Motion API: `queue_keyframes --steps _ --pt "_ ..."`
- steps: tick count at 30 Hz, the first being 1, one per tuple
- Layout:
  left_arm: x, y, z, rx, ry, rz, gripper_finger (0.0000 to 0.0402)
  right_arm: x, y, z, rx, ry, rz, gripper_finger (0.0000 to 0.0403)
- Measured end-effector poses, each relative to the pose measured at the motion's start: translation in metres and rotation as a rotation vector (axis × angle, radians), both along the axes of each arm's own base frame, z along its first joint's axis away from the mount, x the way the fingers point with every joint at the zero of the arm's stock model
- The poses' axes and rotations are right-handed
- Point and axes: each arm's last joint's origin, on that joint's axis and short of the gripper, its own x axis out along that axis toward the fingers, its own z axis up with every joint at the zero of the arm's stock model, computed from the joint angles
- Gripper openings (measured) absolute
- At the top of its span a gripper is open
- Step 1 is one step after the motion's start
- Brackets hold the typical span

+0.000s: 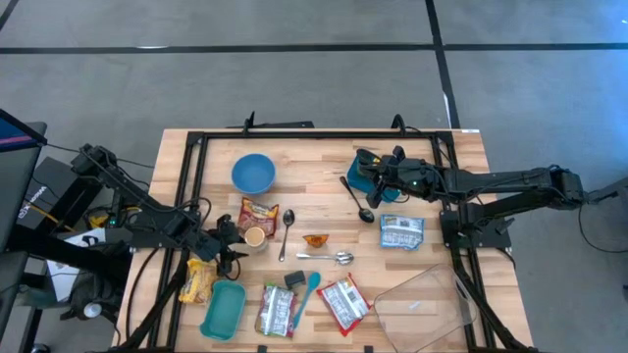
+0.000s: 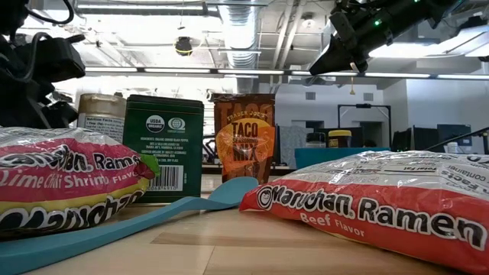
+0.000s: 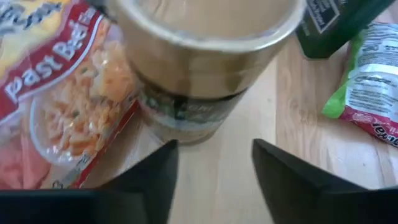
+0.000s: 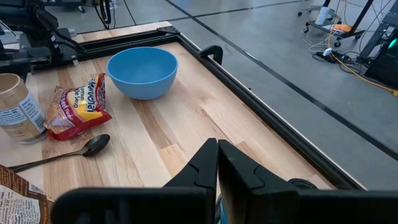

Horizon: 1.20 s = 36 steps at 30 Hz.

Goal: Pick & Place Food Item
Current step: Put the golden seasoning bottle into the blue bin

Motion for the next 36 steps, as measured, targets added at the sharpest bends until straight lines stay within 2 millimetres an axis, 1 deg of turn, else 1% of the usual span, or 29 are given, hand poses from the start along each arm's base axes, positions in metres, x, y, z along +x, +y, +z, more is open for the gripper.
queue_keyframes --steps 3,6,9,12,17,24,30,36 --pt "0.000 0.000 0.000 -0.011 0.002 0.011 0.0271 0.000 0.000 0.000 0.000 0.000 0.000 0.0006" --pt "0.000 0.000 0.000 -0.013 0.000 0.015 0.0318 0.000 0.000 0.000 0.000 0.000 0.000 0.0006" --pt "0.001 0.001 0.001 -0.009 -0.015 0.036 0.0353 0.000 0.000 0.000 0.000 0.000 0.000 0.0006" --pt "0.002 0.004 0.001 0.026 -0.023 0.048 0.0375 0.000 0.000 0.000 0.000 0.000 0.000 0.0006" --pt "0.003 0.006 0.001 0.073 -0.027 0.034 0.0386 0.000 0.000 0.000 0.000 0.000 0.000 0.0006" --pt "0.005 0.006 -0.002 0.102 -0.019 0.049 0.0376 0.000 0.000 0.000 0.000 0.000 0.000 0.0006" --pt "0.013 0.001 -0.009 0.106 -0.017 0.047 0.0372 0.000 0.000 0.000 0.000 0.000 0.000 0.0006" --pt "0.018 -0.002 -0.021 0.136 0.029 0.044 0.0372 0.000 0.000 0.000 0.000 0.000 0.000 0.0006"
